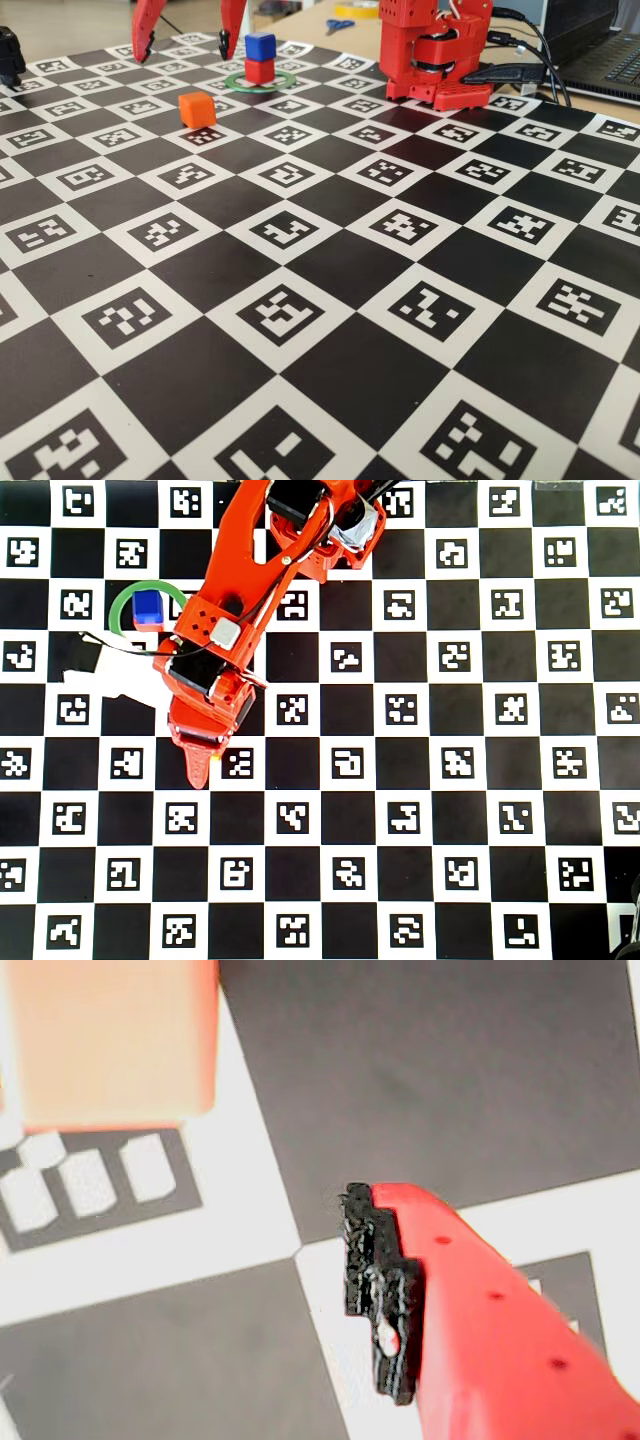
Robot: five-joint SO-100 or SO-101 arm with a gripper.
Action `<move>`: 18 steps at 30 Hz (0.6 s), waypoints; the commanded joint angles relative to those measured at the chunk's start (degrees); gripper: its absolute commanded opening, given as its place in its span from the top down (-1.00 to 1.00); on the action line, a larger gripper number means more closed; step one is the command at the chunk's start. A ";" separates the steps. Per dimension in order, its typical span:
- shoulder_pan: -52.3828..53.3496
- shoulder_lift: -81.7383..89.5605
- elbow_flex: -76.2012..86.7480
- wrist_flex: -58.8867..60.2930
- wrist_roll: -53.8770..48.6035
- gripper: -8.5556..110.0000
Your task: Grab the red cube then put it in the green circle then put the blue cube on top and finally the orange cube on top
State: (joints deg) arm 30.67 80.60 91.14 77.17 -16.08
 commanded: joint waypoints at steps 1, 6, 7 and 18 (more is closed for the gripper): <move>-0.18 0.88 1.32 -3.87 0.00 0.02; 0.09 0.09 4.66 -8.17 -0.35 0.02; 0.09 -0.18 5.10 -8.88 -0.35 0.02; 0.88 -2.29 6.33 -13.45 -0.70 0.08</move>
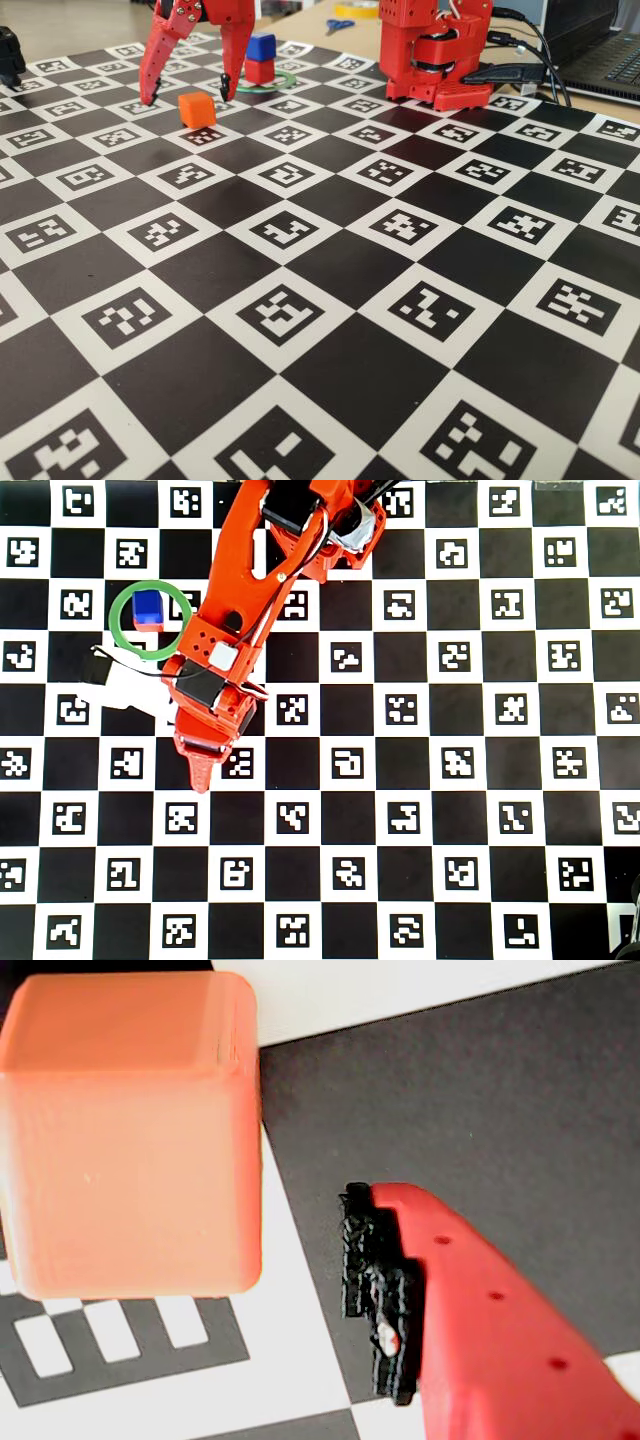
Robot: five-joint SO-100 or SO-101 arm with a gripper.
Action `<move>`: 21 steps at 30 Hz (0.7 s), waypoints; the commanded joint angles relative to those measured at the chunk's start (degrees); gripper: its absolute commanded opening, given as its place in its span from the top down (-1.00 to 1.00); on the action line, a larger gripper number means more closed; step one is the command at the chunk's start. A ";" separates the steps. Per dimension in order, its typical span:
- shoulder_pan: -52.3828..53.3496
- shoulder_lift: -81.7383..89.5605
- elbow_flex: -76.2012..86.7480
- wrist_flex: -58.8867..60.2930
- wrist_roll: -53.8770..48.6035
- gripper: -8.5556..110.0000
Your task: Grab the red cube then put it in the green circle then put the blue cube on top and finally the orange cube on top
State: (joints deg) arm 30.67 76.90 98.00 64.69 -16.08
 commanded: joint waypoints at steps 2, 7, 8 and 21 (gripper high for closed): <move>1.23 1.23 -0.62 -1.58 -0.79 0.11; 1.58 0.44 -0.70 -2.55 -1.41 0.15; 1.58 0.26 -0.70 -2.72 -1.41 0.17; 0.79 -0.70 -0.44 -3.60 -0.88 0.31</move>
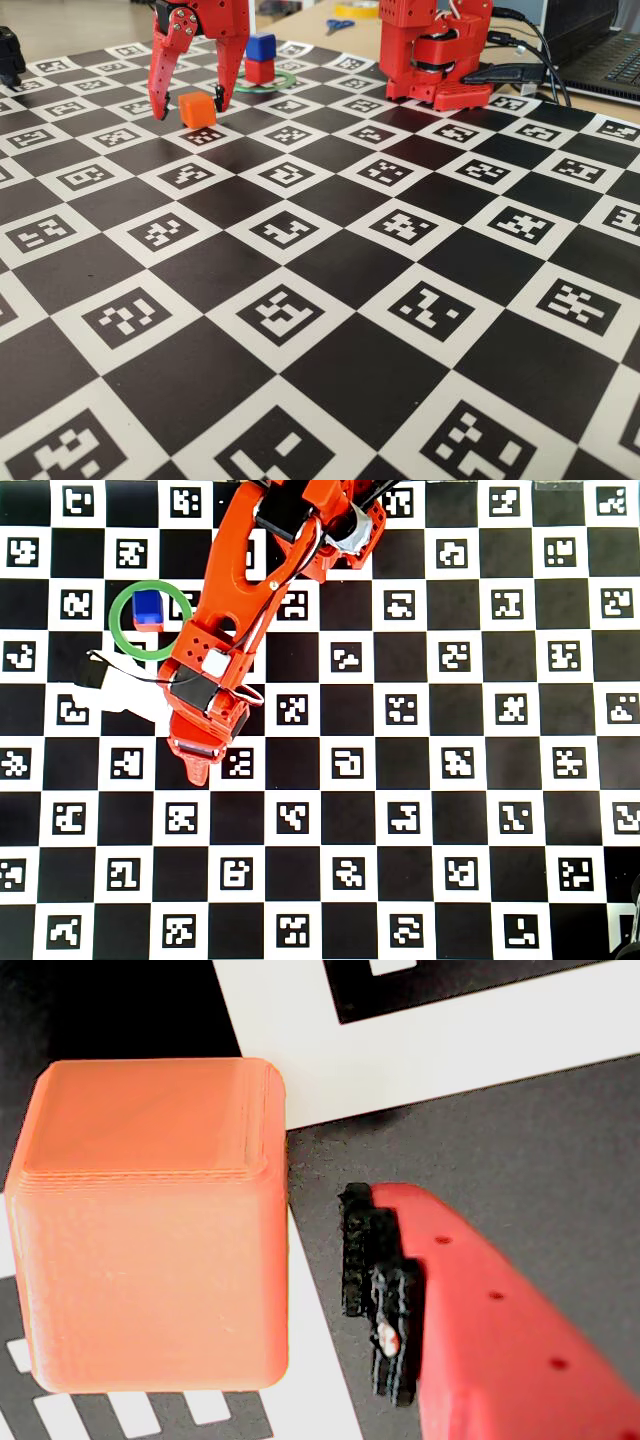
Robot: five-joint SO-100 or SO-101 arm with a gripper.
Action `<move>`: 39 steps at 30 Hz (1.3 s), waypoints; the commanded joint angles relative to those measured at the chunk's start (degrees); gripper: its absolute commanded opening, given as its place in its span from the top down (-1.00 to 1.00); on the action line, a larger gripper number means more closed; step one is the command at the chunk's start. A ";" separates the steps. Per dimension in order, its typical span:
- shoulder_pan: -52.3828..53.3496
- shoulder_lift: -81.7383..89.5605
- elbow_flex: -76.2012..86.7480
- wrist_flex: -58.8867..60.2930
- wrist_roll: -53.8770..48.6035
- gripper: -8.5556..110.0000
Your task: Grab the red cube then put it in the green circle then put the blue cube on top and finally the orange cube on top
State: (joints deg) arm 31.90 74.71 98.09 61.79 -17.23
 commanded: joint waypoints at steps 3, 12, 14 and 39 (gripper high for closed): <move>-0.44 1.49 -0.44 -0.88 0.35 0.38; -0.88 1.49 -0.44 -1.05 0.53 0.53; -0.97 1.49 -0.35 -1.05 0.53 0.56; -0.88 12.66 -1.14 8.26 -3.43 0.62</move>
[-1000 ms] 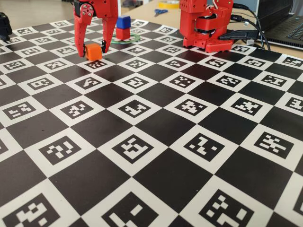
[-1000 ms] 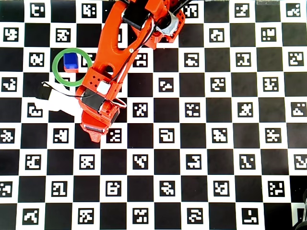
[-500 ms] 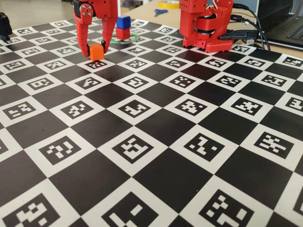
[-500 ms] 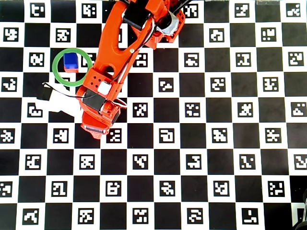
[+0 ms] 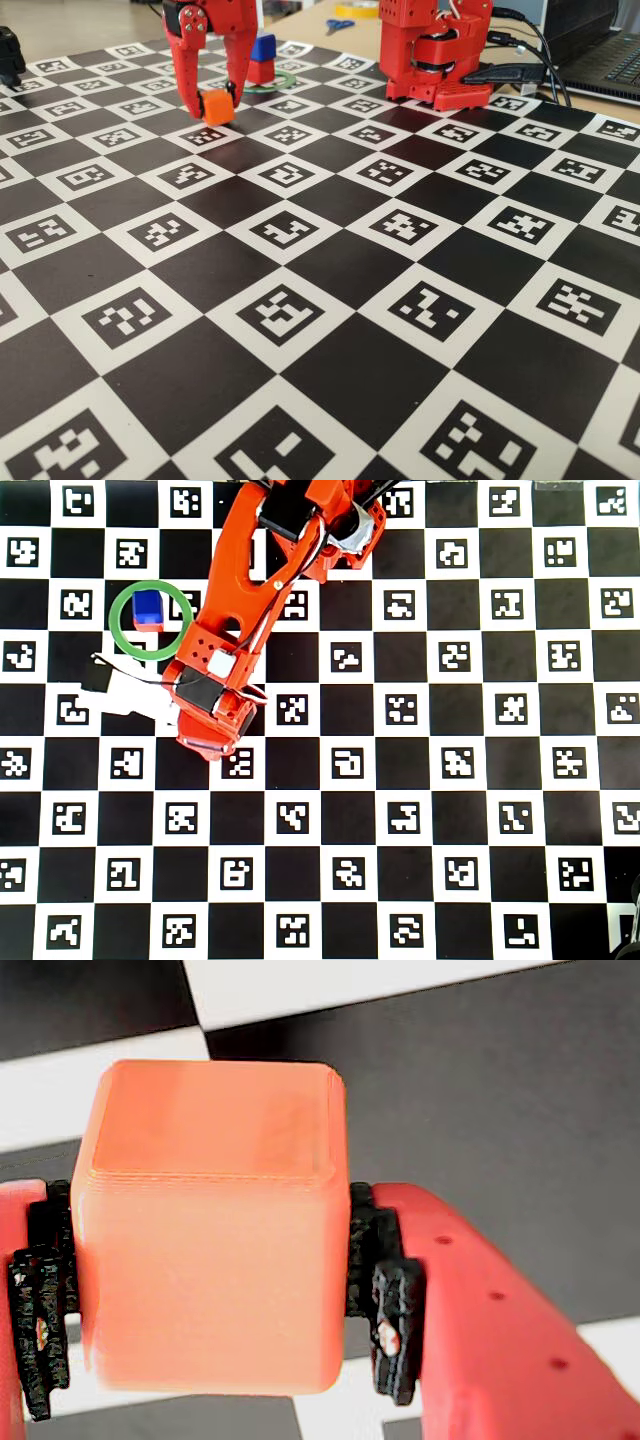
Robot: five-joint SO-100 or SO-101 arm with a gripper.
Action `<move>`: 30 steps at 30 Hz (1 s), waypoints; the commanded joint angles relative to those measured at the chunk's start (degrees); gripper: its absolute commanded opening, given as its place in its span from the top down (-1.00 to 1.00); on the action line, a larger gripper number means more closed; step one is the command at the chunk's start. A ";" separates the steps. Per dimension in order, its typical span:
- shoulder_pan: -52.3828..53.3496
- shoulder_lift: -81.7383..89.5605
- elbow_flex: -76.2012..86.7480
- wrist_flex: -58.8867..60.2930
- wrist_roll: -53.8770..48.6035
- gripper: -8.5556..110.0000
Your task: Grab the red cube then put it in the green circle then put the blue cube on top and finally the orange cube on top
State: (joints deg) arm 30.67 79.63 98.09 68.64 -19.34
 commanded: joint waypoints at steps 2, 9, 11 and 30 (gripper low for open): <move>0.79 8.96 -1.67 3.08 -1.93 0.62; 2.90 13.54 -4.92 9.84 -4.57 0.62; 3.43 15.03 -5.63 11.60 -5.45 0.62; 12.39 25.40 -13.80 27.95 -16.79 0.62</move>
State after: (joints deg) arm 41.13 99.32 89.82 94.92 -34.01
